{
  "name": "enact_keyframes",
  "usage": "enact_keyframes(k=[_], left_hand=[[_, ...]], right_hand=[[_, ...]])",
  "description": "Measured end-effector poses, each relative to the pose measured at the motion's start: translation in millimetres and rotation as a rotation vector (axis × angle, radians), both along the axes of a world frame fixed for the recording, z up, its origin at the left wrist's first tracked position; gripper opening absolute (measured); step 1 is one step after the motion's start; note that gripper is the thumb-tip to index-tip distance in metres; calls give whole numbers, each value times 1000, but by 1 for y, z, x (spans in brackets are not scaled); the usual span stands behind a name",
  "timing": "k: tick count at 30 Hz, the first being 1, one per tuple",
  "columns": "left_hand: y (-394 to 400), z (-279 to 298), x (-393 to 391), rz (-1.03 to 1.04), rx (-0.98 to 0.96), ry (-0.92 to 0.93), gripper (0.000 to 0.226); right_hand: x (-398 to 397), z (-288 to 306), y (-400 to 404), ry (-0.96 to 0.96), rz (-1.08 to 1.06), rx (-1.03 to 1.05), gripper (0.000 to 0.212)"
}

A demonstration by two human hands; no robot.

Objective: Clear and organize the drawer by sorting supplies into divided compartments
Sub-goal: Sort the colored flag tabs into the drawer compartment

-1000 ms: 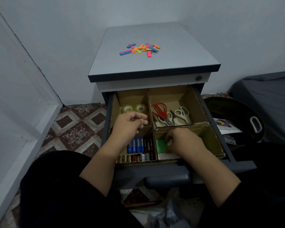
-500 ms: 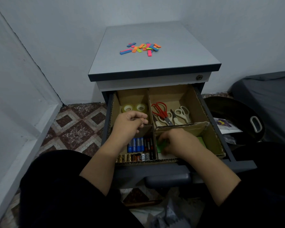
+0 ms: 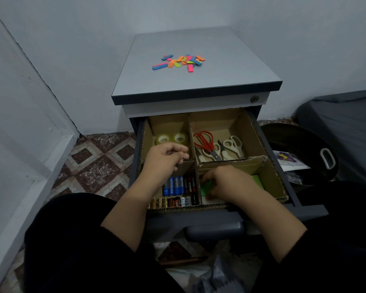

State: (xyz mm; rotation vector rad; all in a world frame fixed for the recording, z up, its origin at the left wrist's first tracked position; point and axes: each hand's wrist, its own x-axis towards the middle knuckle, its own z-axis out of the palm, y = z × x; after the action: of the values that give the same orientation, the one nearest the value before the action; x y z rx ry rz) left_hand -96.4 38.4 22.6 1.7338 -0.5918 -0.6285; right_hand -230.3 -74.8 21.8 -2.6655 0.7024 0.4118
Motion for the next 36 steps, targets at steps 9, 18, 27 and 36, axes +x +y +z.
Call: enact_keyframes(k=[9,18,27,36], left_hand=[[0,-1,0,4,-9,8,20],[0,0,0,0,-10,5,20],[0,-1,0,1,-9,12,20],[1,0,-1,7,6,-9,20]], right_hand=[[-3,-7,-4,-43,-149,-76,31],[-2,-8,-5,-51,-156,-58,35],[-4,-4,-2,-112,-116,-86,29],[-3,4,8,-134,68,-102,24]])
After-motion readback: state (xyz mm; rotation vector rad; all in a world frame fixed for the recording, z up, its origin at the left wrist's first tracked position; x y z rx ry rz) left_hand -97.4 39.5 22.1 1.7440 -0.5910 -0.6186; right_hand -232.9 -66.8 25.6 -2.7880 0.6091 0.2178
